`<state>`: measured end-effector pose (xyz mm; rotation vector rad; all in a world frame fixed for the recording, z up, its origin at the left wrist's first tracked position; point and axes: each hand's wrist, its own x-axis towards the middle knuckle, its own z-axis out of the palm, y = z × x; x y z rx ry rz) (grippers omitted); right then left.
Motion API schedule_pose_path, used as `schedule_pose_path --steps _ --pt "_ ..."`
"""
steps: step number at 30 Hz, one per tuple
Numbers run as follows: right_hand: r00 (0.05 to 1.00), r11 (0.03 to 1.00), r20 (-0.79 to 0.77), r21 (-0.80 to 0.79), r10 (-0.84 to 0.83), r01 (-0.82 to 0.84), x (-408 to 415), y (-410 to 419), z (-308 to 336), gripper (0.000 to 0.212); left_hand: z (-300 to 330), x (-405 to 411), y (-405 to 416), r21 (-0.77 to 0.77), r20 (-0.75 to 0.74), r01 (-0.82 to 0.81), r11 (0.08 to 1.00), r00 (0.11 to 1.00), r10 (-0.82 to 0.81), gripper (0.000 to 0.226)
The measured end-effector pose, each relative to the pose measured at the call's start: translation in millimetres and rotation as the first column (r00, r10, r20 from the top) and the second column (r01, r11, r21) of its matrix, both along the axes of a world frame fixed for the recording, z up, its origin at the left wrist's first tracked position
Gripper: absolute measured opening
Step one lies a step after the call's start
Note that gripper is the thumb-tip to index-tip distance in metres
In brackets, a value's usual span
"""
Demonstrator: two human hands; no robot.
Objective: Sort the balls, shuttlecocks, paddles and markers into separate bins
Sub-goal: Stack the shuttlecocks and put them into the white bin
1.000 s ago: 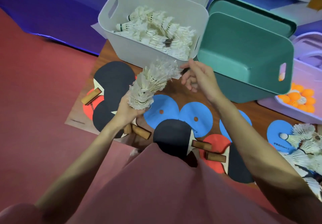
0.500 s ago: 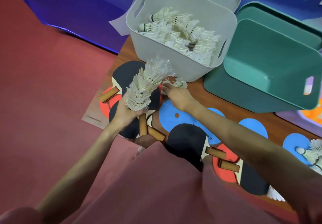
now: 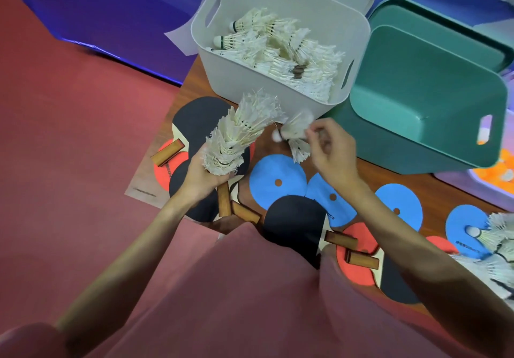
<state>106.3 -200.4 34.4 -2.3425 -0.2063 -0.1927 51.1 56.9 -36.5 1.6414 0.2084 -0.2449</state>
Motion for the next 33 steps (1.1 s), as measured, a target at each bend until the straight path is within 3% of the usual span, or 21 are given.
schedule_pose_path --steps 3,6,12,20,26,33 --pt "0.972 0.966 0.157 0.221 -0.173 0.136 -3 -8 31 0.016 -1 4 -6 0.024 0.006 0.022 0.999 1.000 -0.023 0.074" --pt "0.944 0.946 0.248 0.290 -0.219 0.144 2 -11 50 0.025 0 9 -14 0.052 0.019 0.041 0.998 0.999 -0.042 0.065" --pt "0.990 0.979 0.142 0.199 0.010 -0.038 6 -10 47 0.005 0 18 -26 0.082 0.040 0.101 0.991 0.994 -0.105 0.066" --pt "0.978 0.949 -0.119 0.285 0.173 -0.133 24 -11 54 0.001 4 19 -34 0.101 0.001 0.197 0.975 0.980 -0.198 0.065" --pt "0.993 0.922 -0.111 0.387 0.028 0.017 25 -8 52 0.014 6 25 -34 0.075 0.030 0.131 0.989 0.991 -0.133 0.059" --pt "0.998 0.902 -0.009 0.428 -0.054 0.053 22 -8 48 0.020 9 24 -34 0.032 0.023 0.084 0.996 0.996 -0.085 0.062"
